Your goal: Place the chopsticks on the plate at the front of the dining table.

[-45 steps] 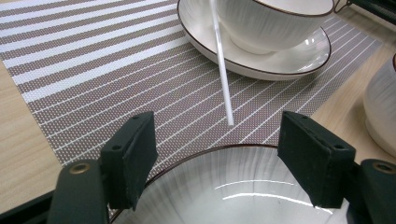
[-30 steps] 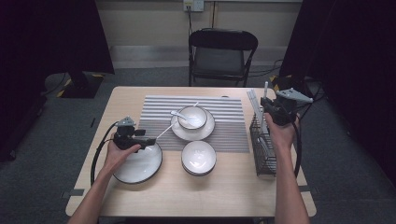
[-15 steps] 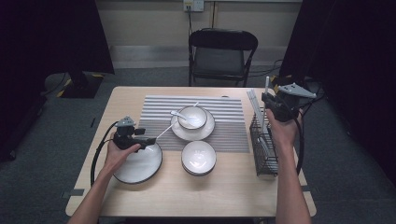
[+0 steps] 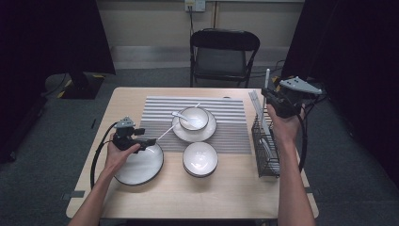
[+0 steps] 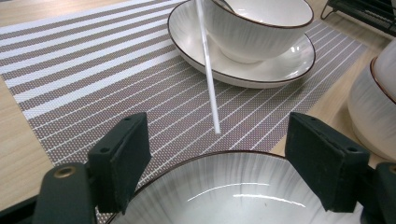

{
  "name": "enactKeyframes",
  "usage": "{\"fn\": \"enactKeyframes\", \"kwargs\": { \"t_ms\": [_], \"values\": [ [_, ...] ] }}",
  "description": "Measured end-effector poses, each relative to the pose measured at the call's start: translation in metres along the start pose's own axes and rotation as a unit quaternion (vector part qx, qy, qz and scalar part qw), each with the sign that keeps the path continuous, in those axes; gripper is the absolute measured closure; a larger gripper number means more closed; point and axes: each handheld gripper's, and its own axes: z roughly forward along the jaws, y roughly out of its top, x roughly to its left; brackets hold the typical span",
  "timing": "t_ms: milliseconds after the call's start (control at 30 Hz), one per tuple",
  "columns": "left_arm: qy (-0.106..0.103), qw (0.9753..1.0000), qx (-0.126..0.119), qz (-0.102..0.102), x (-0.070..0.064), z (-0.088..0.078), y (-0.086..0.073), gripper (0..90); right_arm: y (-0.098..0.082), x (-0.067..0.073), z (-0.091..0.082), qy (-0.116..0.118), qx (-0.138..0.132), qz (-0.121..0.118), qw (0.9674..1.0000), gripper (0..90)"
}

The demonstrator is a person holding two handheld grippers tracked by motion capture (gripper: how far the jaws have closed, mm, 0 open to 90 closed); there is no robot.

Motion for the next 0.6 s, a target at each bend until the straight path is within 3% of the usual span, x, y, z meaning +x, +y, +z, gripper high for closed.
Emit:
{"fn": "enactKeyframes", "kwargs": {
  "t_ms": [333,600],
  "values": [
    [0.006,1.0,-0.004,-0.004,0.0,0.0,0.0,22.1,0.019,0.011,-0.001,0.001,-0.005,-0.029,0.9996,85.2],
    [0.011,0.9998,-0.014,-0.002,-0.001,-0.001,0.001,22.2,0.03,0.016,-0.003,0.006,-0.014,-0.034,0.9993,85.2]
  ]
}}
